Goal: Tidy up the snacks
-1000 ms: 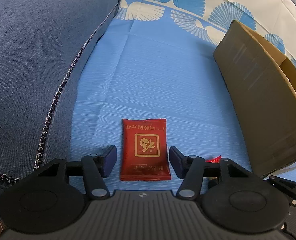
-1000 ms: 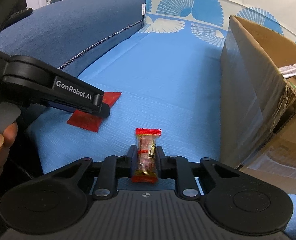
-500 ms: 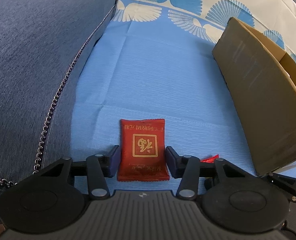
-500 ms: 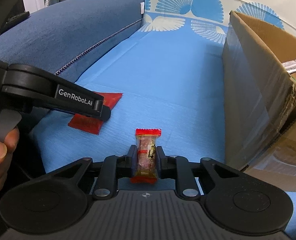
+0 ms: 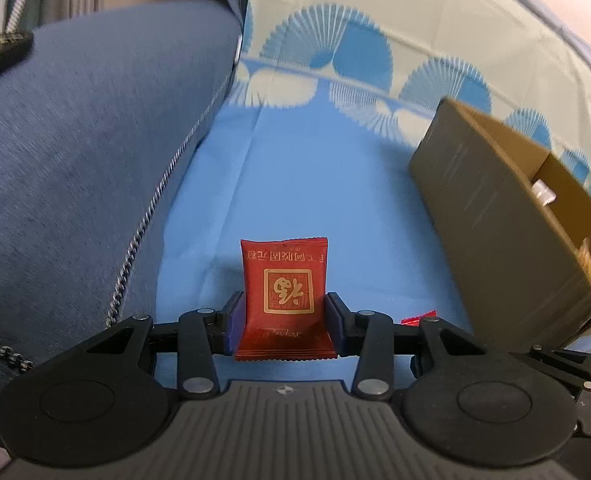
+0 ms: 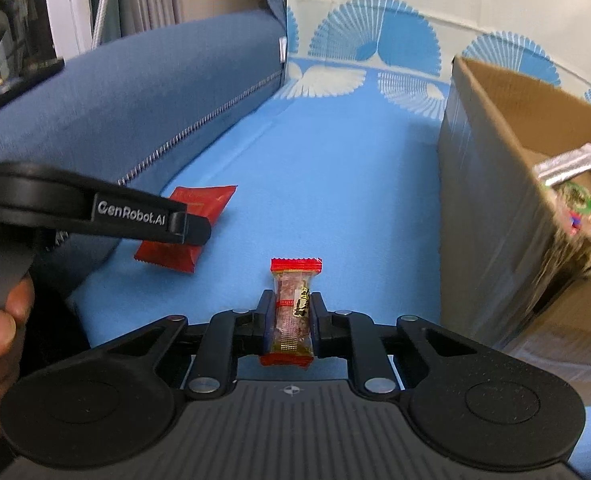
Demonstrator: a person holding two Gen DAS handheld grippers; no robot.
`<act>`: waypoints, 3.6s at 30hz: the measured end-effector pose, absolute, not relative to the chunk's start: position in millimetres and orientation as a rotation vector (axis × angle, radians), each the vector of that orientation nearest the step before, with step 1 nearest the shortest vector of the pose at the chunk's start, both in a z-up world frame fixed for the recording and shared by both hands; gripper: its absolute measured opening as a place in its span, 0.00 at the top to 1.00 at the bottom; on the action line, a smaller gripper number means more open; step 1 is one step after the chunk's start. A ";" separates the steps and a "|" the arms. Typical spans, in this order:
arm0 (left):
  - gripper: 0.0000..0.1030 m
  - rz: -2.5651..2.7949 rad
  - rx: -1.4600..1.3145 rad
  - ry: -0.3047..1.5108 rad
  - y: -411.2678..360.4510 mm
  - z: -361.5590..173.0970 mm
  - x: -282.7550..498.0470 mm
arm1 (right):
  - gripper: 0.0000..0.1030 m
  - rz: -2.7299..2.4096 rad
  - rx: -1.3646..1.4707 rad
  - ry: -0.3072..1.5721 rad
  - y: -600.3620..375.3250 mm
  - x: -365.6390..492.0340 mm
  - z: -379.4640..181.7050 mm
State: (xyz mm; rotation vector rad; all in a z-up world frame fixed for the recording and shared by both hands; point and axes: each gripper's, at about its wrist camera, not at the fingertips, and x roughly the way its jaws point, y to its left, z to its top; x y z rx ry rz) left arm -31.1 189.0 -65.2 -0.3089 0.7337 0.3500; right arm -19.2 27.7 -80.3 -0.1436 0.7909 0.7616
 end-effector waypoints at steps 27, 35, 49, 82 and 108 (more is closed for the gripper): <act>0.55 0.389 -0.446 0.658 171.4 -19.2 -49.9 | 0.83 0.831 0.131 0.539 -29.4 11.0 1.6; 0.55 0.373 -0.430 0.606 154.3 8.4 -6.9 | 0.83 0.777 0.190 0.491 -52.8 33.2 9.3; 0.55 0.252 -0.386 0.532 96.1 38.4 91.0 | 0.83 0.540 0.296 0.457 -106.2 79.8 2.3; 0.31 0.047 -0.308 0.508 15.7 57.5 131.9 | 0.21 0.223 0.432 0.528 -164.5 117.3 -18.1; 0.01 0.139 -0.291 0.695 11.2 12.3 -7.0 | 0.01 0.226 0.073 0.582 -216.9 31.3 32.2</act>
